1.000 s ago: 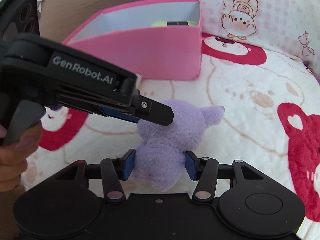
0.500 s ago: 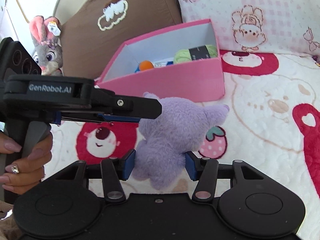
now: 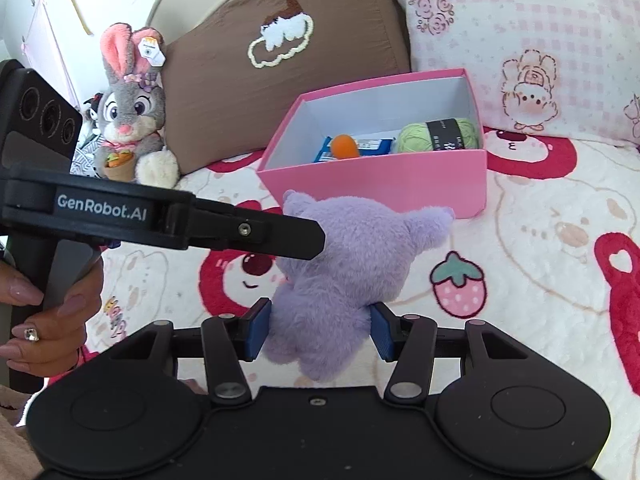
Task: Organize objects
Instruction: 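Lift the purple plush toy with the left gripper over the pink box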
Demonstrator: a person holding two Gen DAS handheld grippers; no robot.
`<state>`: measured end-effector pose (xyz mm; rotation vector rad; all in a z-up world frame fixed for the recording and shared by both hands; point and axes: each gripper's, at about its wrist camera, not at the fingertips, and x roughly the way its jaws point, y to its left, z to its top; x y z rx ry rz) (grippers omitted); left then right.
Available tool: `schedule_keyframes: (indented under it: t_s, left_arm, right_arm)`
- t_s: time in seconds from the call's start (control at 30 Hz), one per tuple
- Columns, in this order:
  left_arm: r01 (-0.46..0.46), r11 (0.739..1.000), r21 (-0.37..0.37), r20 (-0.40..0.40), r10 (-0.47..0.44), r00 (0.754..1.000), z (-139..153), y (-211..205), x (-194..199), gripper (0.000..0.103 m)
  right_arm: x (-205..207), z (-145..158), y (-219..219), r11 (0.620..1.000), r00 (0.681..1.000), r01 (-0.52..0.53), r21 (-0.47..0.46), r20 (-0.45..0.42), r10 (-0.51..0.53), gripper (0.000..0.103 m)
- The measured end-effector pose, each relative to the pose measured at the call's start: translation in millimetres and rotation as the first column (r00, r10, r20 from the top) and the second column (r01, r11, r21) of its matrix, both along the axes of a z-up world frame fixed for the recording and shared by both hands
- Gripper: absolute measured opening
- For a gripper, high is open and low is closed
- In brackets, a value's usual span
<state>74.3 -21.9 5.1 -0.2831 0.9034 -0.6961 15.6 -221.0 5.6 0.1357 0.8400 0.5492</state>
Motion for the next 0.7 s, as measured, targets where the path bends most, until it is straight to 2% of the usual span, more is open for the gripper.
schedule_keyframes:
  t_s: [0.1, 0.37, 0.57, 0.7]
  left_arm:
    - [0.0, 1.0, -0.001, 0.0, 0.0, 1.0, 6.3, 7.2, -7.3, 0.038]
    - [-0.013, 0.999, 0.041, 0.067, 0.01, 0.998, 27.5, 20.2, -22.9, 0.038]
    - [-0.053, 0.999, 0.008, 0.075, 0.052, 0.996, 41.3, 41.5, -27.0, 0.038]
    - [-0.066, 0.998, 0.012, 0.076, 0.065, 0.995, 53.5, 50.0, -22.8, 0.038]
  right_arm:
    - [-7.7, 6.4, 6.0, 1.0, 1.0, -0.008, 0.002, 0.002, 0.008, 0.057]
    - [-18.2, 29.9, 27.2, 0.999, 0.998, -0.024, -0.049, 0.056, 0.027, 0.057]
    - [-27.0, 48.0, 49.6, 0.995, 0.991, -0.032, -0.096, 0.126, 0.044, 0.057]
    - [-22.2, 61.0, 57.6, 0.994, 0.987, -0.039, -0.103, 0.154, 0.054, 0.057]
